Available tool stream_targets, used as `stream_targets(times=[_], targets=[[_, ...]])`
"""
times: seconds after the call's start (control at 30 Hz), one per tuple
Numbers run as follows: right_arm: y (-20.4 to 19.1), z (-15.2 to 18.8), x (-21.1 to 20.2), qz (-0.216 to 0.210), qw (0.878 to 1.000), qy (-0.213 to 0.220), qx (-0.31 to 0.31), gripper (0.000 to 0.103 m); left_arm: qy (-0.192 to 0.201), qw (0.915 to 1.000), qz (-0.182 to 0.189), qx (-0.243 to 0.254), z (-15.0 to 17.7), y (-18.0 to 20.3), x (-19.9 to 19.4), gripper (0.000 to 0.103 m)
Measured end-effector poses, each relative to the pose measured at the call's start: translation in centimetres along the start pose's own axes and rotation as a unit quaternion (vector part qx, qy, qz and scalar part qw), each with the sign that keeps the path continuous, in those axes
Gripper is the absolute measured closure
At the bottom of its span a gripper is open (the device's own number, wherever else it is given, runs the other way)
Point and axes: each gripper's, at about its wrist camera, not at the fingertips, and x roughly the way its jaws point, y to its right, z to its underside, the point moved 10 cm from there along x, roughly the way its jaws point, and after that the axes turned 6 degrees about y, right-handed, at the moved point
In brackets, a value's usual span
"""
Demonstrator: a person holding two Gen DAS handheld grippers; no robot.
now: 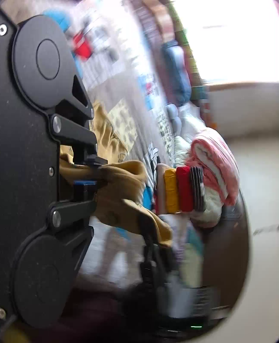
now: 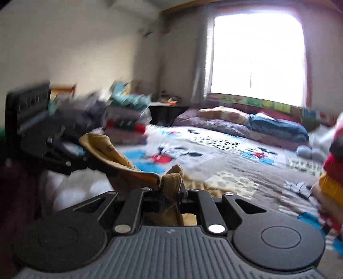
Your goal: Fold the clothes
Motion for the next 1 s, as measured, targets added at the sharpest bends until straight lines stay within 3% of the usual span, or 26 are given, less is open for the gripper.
stream_targets(times=[0.13,0.23,0.37,0.43,0.47,0.53,0.6,0.73,0.83,0.87,0.9,0.93,0.97,1.0], targets=[[4.8,0.7,4.1,0.004,0.992,-0.006,0.123,0.089,-0.012,0.9923,0.012,-0.122,0.9,-3.8,3.3,0.092],[8.3,2.6,7.3,0.007,0.977,-0.018,0.211,0.089,-0.009,0.9754,0.012,-0.22,2.5,-6.5,5.1,0.092],[11.8,5.6,10.5,0.0,0.949,-0.02,0.315,0.083,-0.036,0.9496,0.012,-0.311,4.3,-9.0,6.6,0.092],[13.3,6.7,11.7,-0.003,0.93,-0.018,0.367,0.055,-0.045,0.9399,0.013,-0.338,5.3,-9.4,6.4,0.092],[14.2,7.1,12.1,-0.006,0.919,-0.018,0.395,0.035,-0.045,0.9362,0.012,-0.348,5.4,-9.7,6.3,0.087],[15.3,7.4,11.6,-0.012,0.903,-0.01,0.43,0.031,-0.041,0.929,0.01,-0.368,5.5,-10.3,6.1,0.072],[14.4,7.6,11.6,-0.011,0.912,-0.027,0.41,0.031,-0.033,0.9273,0.008,-0.373,5.2,-10.3,5.5,0.054],[12.7,8.0,11.5,-0.009,0.928,-0.059,0.369,0.031,-0.024,0.9357,-0.003,-0.352,4.4,-10.3,5.5,0.054],[11.5,8.3,11.4,-0.008,0.938,-0.083,0.337,0.037,-0.008,0.9428,-0.019,-0.333,3.8,-10.5,5.2,0.054],[11.1,8.3,11.7,-0.005,0.942,-0.084,0.325,0.047,-0.003,0.9442,-0.028,-0.328,3.7,-10.6,5.2,0.054],[10.9,8.3,11.9,-0.003,0.945,-0.086,0.316,0.067,0.002,0.9453,-0.036,-0.324,3.6,-10.9,5.2,0.053],[10.6,8.4,12.0,0.0,0.948,-0.088,0.307,0.079,0.003,0.9468,-0.044,-0.319,3.5,-11.0,5.4,0.053],[10.3,8.4,12.2,0.003,0.95,-0.09,0.298,0.09,0.001,0.9494,-0.053,-0.309,3.4,-11.0,5.5,0.054],[10.4,8.4,12.1,0.008,0.951,-0.088,0.298,0.093,-0.004,0.9518,-0.052,-0.302,3.4,-10.9,6.1,0.057]])
